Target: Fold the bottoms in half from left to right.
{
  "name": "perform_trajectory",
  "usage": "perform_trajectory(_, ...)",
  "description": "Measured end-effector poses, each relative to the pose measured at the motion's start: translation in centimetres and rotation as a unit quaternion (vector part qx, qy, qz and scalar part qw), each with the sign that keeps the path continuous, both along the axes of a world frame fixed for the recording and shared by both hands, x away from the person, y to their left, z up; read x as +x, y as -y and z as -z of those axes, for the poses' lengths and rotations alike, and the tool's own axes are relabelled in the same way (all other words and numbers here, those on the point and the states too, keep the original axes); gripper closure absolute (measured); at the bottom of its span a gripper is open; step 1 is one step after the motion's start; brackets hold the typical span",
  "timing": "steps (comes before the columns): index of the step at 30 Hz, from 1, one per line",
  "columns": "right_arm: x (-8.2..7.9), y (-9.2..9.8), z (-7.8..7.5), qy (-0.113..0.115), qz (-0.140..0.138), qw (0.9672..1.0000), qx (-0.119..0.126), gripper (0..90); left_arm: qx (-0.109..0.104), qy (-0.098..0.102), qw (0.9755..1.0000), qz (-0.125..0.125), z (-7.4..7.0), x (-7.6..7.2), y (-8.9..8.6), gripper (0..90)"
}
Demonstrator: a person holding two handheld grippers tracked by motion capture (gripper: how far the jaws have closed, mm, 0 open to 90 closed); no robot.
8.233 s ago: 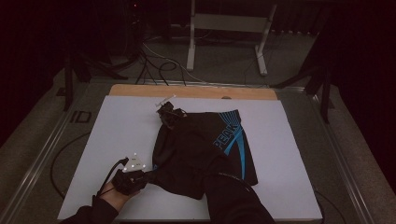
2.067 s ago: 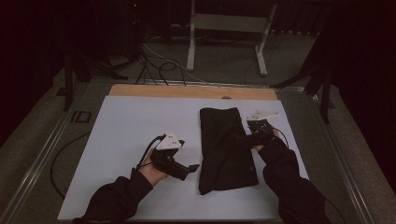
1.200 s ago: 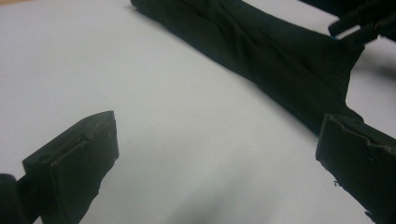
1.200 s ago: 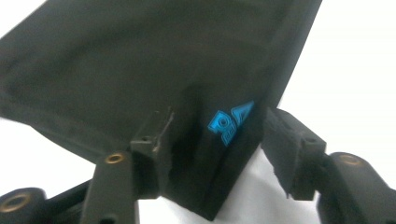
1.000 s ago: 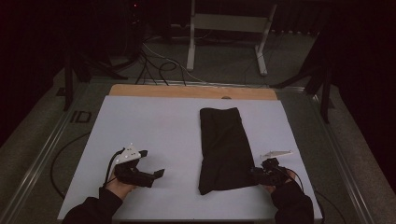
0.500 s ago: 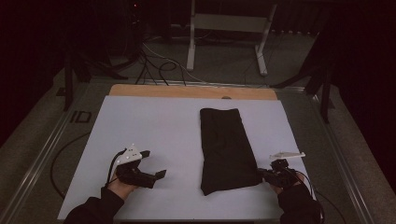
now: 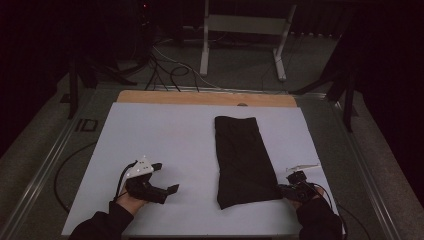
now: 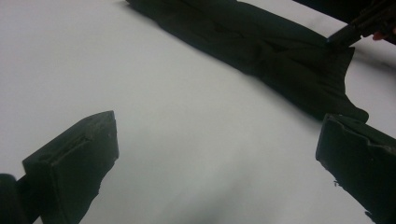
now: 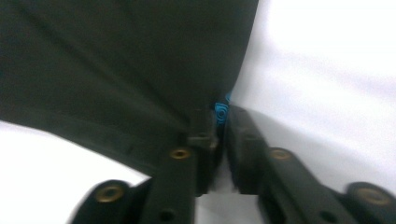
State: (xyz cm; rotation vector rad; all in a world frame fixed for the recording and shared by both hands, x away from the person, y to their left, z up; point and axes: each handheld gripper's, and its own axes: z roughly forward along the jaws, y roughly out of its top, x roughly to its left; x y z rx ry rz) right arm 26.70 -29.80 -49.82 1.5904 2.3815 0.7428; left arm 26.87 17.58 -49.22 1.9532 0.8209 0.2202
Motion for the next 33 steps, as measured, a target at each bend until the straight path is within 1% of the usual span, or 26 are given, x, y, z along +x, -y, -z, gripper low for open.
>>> perform_trajectory(1,0.0,0.0,0.0,0.006,0.000,1.0000,-0.004,69.7,0.000,0.000,1.0000,0.002,0.0,0.0,0.1,0.0)
perform_trajectory(2,0.0,0.0,-0.1,0.010,0.001,0.9999,-0.002,64.8,0.005,0.000,1.0000,0.005,0.1,-0.1,0.2,0.0)
perform_trajectory(4,-0.1,0.0,-0.4,0.024,0.002,0.9997,0.002,57.7,0.004,-0.001,1.0000,0.008,0.2,-0.1,0.3,0.0)
perform_trajectory(6,-0.1,-0.2,-0.7,0.049,-0.005,0.9987,0.007,51.9,0.005,0.000,0.9999,0.009,0.2,-0.1,0.3,0.0)
perform_trajectory(7,-0.1,-0.2,-0.7,0.049,-0.005,0.9987,0.007,51.9,0.005,0.000,0.9999,0.009,0.2,-0.1,0.3,0.0)
perform_trajectory(8,-0.2,-0.4,-1.1,0.079,-0.015,0.9966,0.014,44.6,0.003,0.002,0.9999,0.010,0.1,-0.1,0.3,0.0)
perform_trajectory(10,-0.2,-0.7,-1.4,0.113,-0.027,0.9930,0.019,36.4,0.002,0.004,1.0000,0.007,0.1,-0.1,0.3,0.0)
perform_trajectory(11,-0.2,-0.7,-1.4,0.113,-0.027,0.9930,0.019,36.4,0.002,0.004,1.0000,0.007,0.1,-0.1,0.3,0.0)
perform_trajectory(12,-0.1,-1.0,-1.6,0.134,-0.031,0.9904,0.017,28.0,0.003,0.005,0.9999,0.008,0.1,-0.2,0.2,0.0)
perform_trajectory(13,0.0,-1.1,-1.6,0.139,-0.035,0.9895,0.020,22.6,0.002,0.008,0.9999,0.009,0.1,-0.2,0.2,0.0)
perform_trajectory(14,0.0,-1.1,-1.6,0.139,-0.035,0.9895,0.020,22.6,0.002,0.008,0.9999,0.009,0.1,-0.2,0.2,0.0)
perform_trajectory(15,0.0,-1.2,-1.6,0.142,-0.047,0.9884,0.024,22.6,0.002,0.008,0.9999,0.009,0.1,-0.2,0.2,0.0)
perform_trajectory(16,0.0,-1.2,-1.5,0.149,-0.055,0.9868,0.031,14.0,0.001,0.010,0.9999,0.011,0.0,-0.3,0.2,0.0)
perform_trajectory(17,0.0,-1.2,-1.5,0.149,-0.055,0.9868,0.031,14.0,0.001,0.012,0.9999,0.012,0.0,-0.3,0.2,0.0)
perform_trajectory(18,0.0,-1.2,-1.6,0.158,-0.060,0.9848,0.041,13.9,0.001,0.013,0.9998,0.015,0.1,-0.3,0.2,0.0)
perform_trajectory(20,0.0,-1.0,-1.6,0.159,-0.064,0.9844,0.041,13.9,0.001,0.013,0.9998,0.015,0.1,-0.3,0.2,0.0)
perform_trajectory(21,-0.2,-1.0,-1.6,0.165,-0.063,0.9836,0.040,12.6,0.001,0.011,0.9998,0.015,0.1,-0.4,0.3,0.0)
perform_trajectory(22,-0.2,-1.0,-1.6,0.163,-0.066,0.9836,0.040,12.5,0.003,0.010,0.9998,0.016,0.2,-0.4,0.3,0.0)
perform_trajectory(24,-0.2,-1.0,-1.6,0.162,-0.063,0.9838,0.043,11.3,0.005,0.010,0.9998,0.016,0.2,-0.3,0.3,0.0)
perform_trajectory(26,-0.3,-1.1,-1.5,0.169,-0.063,0.9829,0.034,10.4,0.004,0.006,0.9998,0.017,0.3,-0.3,0.3,0.0)
perform_trajectory(28,-0.4,-1.1,-1.5,0.170,-0.066,0.9823,0.041,10.6,0.007,0.005,0.9998,0.019,0.4,-0.3,0.4,0.0)
perform_trajectory(29,-0.4,-1.2,-1.5,0.172,-0.065,0.9822,0.038,12.0,0.007,0.005,0.9998,0.018,0.4,-0.3,0.4,0.0)
perform_trajectory(30,-0.4,-1.2,-1.5,0.174,-0.070,0.9816,0.035,10.4,0.006,0.004,0.9998,0.018,0.4,-0.3,0.4,0.0)
perform_trajectory(31,-0.4,-1.2,-1.4,0.175,-0.064,0.9818,0.037,9.9,0.006,0.004,0.9998,0.018,0.4,-0.3,0.4,0.0)
perform_trajectory(32,-0.4,-1.2,-1.4,0.174,-0.067,0.9817,0.039,9.9,0.006,0.004,0.9998,0.018,0.4,-0.3,0.4,0.0)
perform_trajectory(33,-0.5,-1.2,-1.3,0.175,-0.070,0.9814,0.036,9.8,0.007,0.004,0.9998,0.019,0.4,-0.3,0.5,0.0)
